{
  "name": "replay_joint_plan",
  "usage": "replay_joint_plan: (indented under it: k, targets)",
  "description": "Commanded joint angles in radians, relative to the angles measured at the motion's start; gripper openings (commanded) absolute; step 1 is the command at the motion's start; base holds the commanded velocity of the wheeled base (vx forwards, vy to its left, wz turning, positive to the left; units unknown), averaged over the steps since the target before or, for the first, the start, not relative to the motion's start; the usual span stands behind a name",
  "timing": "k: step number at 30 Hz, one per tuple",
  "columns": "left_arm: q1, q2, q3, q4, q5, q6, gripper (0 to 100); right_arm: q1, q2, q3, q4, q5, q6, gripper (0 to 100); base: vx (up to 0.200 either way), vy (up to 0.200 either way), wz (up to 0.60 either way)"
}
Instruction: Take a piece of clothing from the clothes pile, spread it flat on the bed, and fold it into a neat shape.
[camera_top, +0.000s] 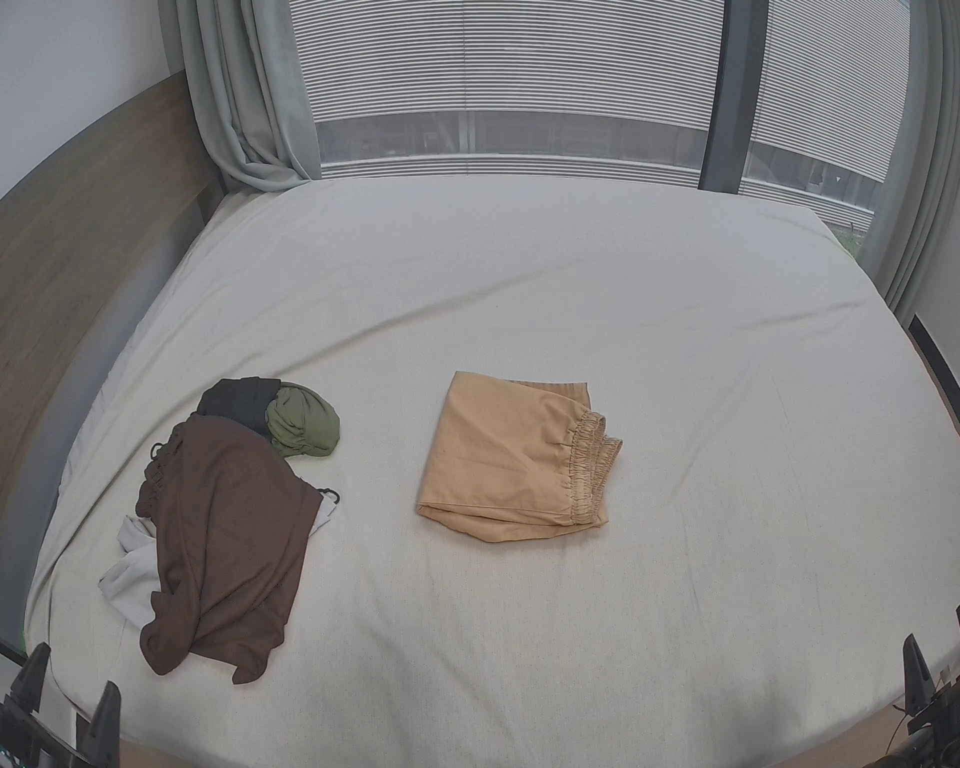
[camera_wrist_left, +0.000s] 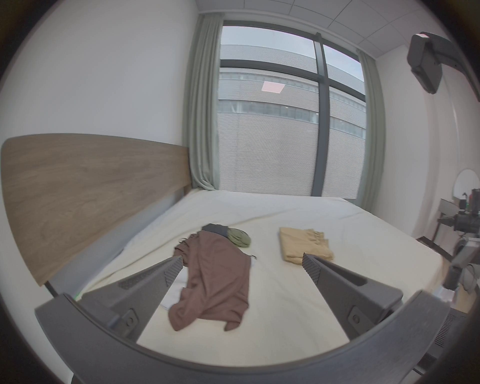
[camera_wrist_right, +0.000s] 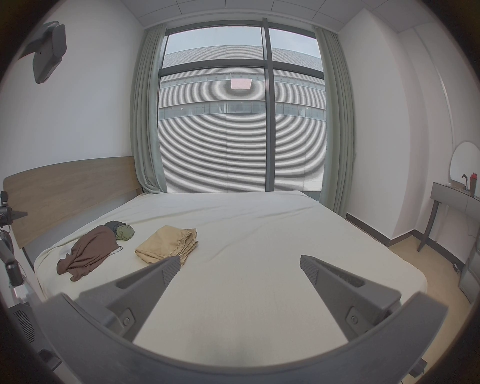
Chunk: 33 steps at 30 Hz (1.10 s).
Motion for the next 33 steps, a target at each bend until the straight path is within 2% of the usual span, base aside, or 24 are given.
replay_joint_plan:
  k: [1,2,3,5,6,9,12,14,16,21,33]
  targets:
    - [0.005,-0.012,0.009,-0.036,0.14,0.12,100,0.0,-0.011,0.016,-0.001,-0.002,0.0,100,0.0,0.0,0.0]
    - [0.005,-0.012,0.009,-0.038,0.135,0.167,100,0.0,-0.011,0.016,-0.001,0.001,-0.004,100,0.0,0.0,0.0]
    - [0.003,-0.011,0.006,-0.032,0.116,0.174,100,0.0,-0.011,0.016,-0.001,0.002,-0.007,100,0.0,0.0,0.0]
    - [0.006,0.008,0.006,-0.03,0.082,0.144,100,0.0,-0.011,0.016,-0.001,0.002,-0.009,100,0.0,0.0,0.0]
    - [-0.025,0.045,0.005,-0.018,0.027,0.081,100,0.0,-0.011,0.016,-0.001,0.001,-0.003,100,0.0,0.0,0.0]
    - [-0.035,0.051,-0.004,0.021,-0.027,0.035,100,0.0,-0.011,0.016,-0.001,0.001,-0.001,100,0.0,0.0,0.0]
    - [-0.028,0.041,-0.004,0.016,-0.012,0.008,100,0.002,-0.011,0.016,-0.001,0.001,0.005,100,0.0,0.0,0.0]
    - [0.014,-0.005,0.005,-0.01,0.039,0.017,100,0.0,-0.011,0.016,-0.001,-0.001,0.005,100,0.0,0.0,0.0]
    - [0.0,-0.015,0.026,-0.044,0.102,0.025,100,0.0,-0.011,0.018,-0.001,0.001,0.002,100,0.0,0.0,0.0]
    - [-0.002,-0.015,0.028,-0.013,0.073,0.035,100,0.005,-0.011,0.016,-0.002,0.004,0.0,100,0.0,0.0,0.0]
    - [-0.002,-0.015,0.028,-0.01,0.073,0.042,100,0.003,-0.011,0.016,-0.001,0.004,-0.003,100,0.0,0.0,0.0]
